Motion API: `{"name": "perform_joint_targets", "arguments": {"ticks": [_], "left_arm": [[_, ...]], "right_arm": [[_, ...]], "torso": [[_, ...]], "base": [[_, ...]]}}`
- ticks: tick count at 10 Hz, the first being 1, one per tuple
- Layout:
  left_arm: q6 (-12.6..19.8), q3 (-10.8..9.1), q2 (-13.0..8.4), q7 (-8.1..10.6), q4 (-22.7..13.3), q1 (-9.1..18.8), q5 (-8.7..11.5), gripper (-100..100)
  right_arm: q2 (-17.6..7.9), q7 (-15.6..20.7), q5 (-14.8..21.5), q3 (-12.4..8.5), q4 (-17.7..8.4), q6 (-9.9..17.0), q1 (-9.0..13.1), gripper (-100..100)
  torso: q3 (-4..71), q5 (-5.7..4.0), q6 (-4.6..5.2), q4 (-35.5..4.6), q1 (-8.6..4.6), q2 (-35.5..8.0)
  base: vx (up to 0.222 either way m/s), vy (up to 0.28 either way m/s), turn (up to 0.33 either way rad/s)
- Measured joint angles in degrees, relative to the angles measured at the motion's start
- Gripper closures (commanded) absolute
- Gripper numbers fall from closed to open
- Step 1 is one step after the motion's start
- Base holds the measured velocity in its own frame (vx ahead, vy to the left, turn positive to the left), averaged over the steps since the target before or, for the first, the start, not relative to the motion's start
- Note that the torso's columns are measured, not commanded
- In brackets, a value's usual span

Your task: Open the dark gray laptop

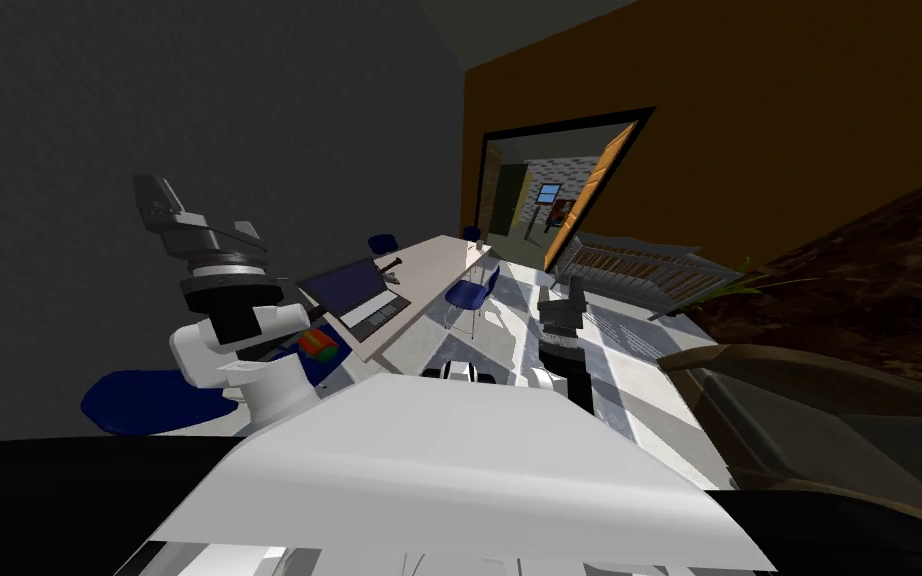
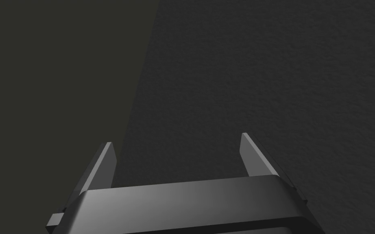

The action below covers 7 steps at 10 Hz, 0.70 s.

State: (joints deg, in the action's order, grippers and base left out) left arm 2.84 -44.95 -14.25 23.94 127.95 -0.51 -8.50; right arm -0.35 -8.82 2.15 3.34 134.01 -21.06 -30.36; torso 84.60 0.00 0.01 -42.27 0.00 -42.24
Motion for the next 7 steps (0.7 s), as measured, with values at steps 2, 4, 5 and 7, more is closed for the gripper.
{"name": "perform_joint_targets", "arguments": {"ticks": [2,4,5,7], "left_arm": [[1.7,-2.97,-0.2,1.17,-1.4,1.8,-1.0,-100],[3.3,-5.89,0.1,2.36,-1.8,2.9,-1.8,-100],[4.1,-7.09,0.1,2.88,-2.0,3.3,-2.1,-100],[6.2,-9.62,0.3,3.73,-2.5,5.1,-3.4,-100]], "right_arm": [[0.0,0.0,0.0,0.0,0.0,0.0,0.0,0],[0.0,0.0,0.0,0.0,0.0,0.0,0.0,0],[0.0,0.0,0.0,0.0,0.0,0.0,0.0,0],[0.0,0.0,0.0,0.0,0.0,0.0,0.0,0]], "torso": [[0.0,-0.01,0.01,0.0,-0.05,0.0],[0.0,0.01,0.01,0.0,0.02,0.0],[0.0,0.01,-0.05,0.0,0.05,-0.1],[0.0,0.00,-0.03,0.0,0.01,0.0]], "base": [[0.067,-0.045,-0.155],[0.070,-0.029,-0.156],[0.089,-0.031,-0.177],[0.082,-0.022,-0.135]]}}
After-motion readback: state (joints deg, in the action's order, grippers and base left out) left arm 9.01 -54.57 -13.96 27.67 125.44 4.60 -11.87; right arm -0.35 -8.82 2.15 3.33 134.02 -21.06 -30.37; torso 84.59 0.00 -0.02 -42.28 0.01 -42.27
